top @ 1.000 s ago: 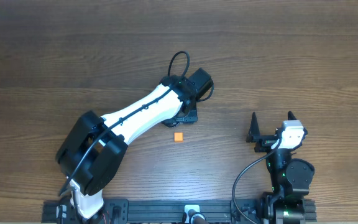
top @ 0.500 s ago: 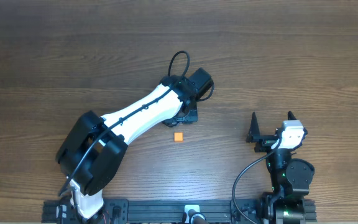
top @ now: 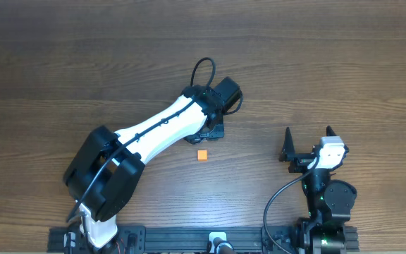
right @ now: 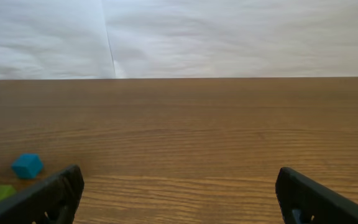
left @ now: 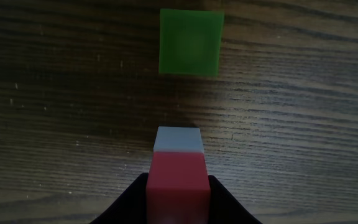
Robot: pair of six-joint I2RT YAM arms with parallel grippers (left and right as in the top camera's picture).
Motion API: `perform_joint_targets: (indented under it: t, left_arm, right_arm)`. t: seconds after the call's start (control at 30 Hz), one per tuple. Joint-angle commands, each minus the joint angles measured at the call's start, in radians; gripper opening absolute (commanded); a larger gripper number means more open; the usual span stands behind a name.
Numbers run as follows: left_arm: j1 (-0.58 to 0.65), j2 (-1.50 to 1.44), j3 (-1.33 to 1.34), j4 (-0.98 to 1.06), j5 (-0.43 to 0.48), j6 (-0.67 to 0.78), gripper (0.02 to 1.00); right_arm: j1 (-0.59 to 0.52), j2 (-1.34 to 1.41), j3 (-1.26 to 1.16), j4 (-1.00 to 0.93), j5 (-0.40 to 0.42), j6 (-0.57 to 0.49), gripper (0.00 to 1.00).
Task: Stack Cubes
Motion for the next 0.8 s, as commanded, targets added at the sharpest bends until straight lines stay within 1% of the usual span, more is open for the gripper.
perform_joint_targets:
  t: [0.03, 0.1, 0.27, 0.8]
  left_arm:
    - [0.008, 0.019, 0.015, 0.002, -0.024, 0.007, 0.308]
    - [0.008, 0.019, 0.015, 0.002, -0.027, 0.007, 0.308]
    - [0.008, 0.019, 0.015, 0.002, -0.027, 0.007, 0.257]
    - [0.008, 0.019, 0.015, 0.003, -0.039, 0.007, 0.266]
  right_arm:
    - [0.005, -0.009, -0.007, -0.001, 0.006, -0.002, 0.993]
    - [0.005, -0.009, -0.007, -0.001, 0.006, -0.002, 0.991]
    - [0.005, -0.009, -0.007, -0.001, 0.006, -0.002, 0.993]
    - [0.005, -0.009, -0.007, -0.001, 0.006, -0.002, 0.991]
